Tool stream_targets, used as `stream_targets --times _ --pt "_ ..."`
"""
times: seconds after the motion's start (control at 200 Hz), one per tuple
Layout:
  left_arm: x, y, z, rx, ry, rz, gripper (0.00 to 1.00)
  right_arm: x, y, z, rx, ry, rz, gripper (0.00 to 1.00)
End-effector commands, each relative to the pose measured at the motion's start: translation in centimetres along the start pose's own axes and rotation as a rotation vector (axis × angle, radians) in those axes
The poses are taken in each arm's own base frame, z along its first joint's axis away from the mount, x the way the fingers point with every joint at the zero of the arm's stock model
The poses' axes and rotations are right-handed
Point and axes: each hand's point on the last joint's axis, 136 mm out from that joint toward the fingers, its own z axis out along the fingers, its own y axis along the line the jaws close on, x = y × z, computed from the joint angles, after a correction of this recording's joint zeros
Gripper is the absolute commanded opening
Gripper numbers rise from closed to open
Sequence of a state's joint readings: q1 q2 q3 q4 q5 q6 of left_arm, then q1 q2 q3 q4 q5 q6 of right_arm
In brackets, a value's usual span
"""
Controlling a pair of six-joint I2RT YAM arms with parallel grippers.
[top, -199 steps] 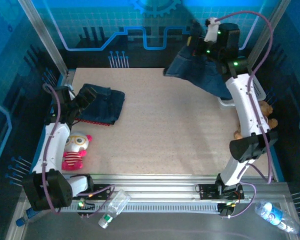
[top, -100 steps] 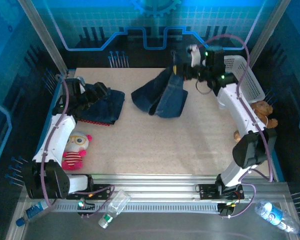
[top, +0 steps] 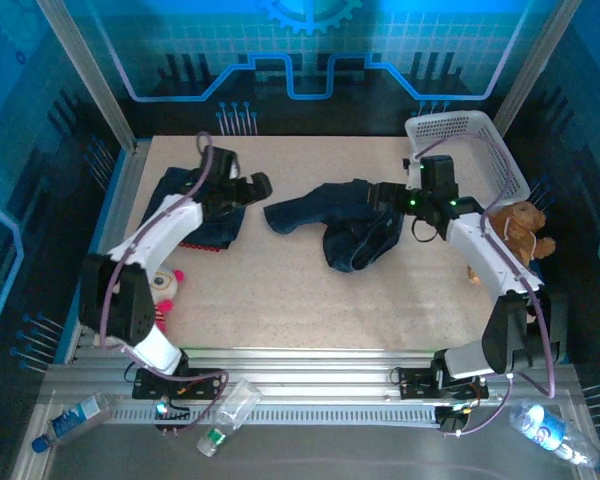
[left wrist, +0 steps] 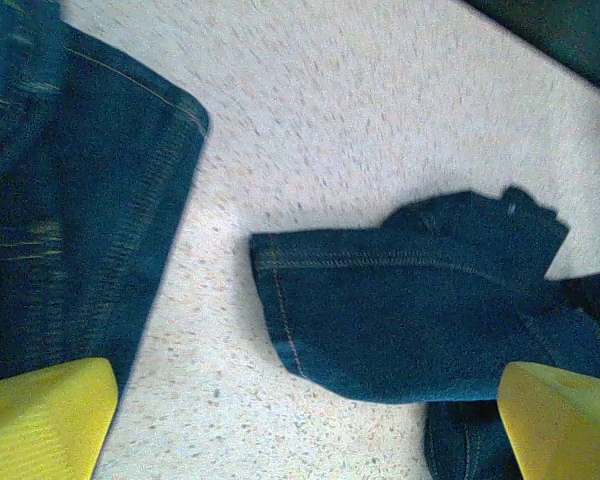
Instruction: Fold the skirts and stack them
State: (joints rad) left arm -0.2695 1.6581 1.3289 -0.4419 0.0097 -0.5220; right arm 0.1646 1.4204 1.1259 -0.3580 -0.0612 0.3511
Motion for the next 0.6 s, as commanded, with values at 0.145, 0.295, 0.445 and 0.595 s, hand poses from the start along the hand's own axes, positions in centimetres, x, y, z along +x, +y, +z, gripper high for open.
stream_targets --times 0.145,0.295,0.445,0.595 --pt "3.6 -3.1 4.7 0.038 0.174 0.043 0.99 6.7 -4.7 2.9 0.163 0.178 0.311 1.00" --pt "6.6 -5.4 7.6 0.190 0.305 0.056 0.99 8.7 -1.8 4.4 -0.103 0.279 0.420 0.99" --pt "9.2 -5.4 10.3 0.110 0.362 0.180 0.98 11.7 -0.4 5.1 -0.085 0.413 0.358 0.98" --pt "10.5 -4.9 12.3 0.061 0.389 0.193 0.84 14.7 -1.0 5.7 -0.043 0.487 0.409 0.89"
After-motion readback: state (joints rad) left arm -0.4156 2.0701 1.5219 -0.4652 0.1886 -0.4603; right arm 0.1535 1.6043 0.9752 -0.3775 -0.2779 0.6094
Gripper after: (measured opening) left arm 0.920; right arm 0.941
